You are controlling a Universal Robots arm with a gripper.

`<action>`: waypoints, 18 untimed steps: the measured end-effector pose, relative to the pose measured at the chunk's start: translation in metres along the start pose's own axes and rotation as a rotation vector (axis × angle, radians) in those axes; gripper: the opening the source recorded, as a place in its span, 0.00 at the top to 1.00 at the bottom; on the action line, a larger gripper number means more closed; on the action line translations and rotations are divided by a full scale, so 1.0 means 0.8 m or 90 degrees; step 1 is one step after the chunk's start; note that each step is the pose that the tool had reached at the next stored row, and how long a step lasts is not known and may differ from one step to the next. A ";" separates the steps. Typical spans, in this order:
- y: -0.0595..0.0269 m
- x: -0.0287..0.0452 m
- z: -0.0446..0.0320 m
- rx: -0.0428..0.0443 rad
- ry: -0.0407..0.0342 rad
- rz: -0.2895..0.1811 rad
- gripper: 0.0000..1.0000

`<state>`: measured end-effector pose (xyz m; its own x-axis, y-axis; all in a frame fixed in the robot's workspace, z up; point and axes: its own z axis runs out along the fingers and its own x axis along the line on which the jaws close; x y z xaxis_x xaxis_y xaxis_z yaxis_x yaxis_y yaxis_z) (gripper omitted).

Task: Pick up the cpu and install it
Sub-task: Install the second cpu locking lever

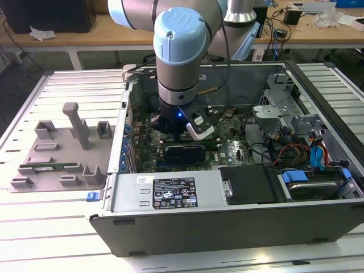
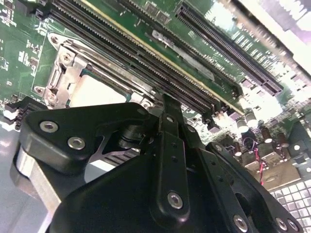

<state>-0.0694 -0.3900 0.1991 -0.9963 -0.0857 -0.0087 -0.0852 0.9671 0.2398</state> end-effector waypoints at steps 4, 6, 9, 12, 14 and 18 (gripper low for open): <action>0.006 0.0006 0.0036 -0.0003 -0.0006 0.002 0.89; 0.007 0.0007 0.0042 -0.0001 -0.0008 0.003 0.89; 0.008 0.0007 0.0030 0.0021 -0.0007 0.004 0.89; 0.010 0.0006 -0.0066 0.0153 0.0004 0.004 0.89; 0.013 0.0005 -0.0156 0.0330 0.0019 0.004 0.89; 0.018 0.0002 -0.0242 0.0725 0.0045 0.008 0.89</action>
<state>-0.0705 -0.3808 0.2213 -0.9972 -0.0746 0.0006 -0.0739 0.9890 0.1280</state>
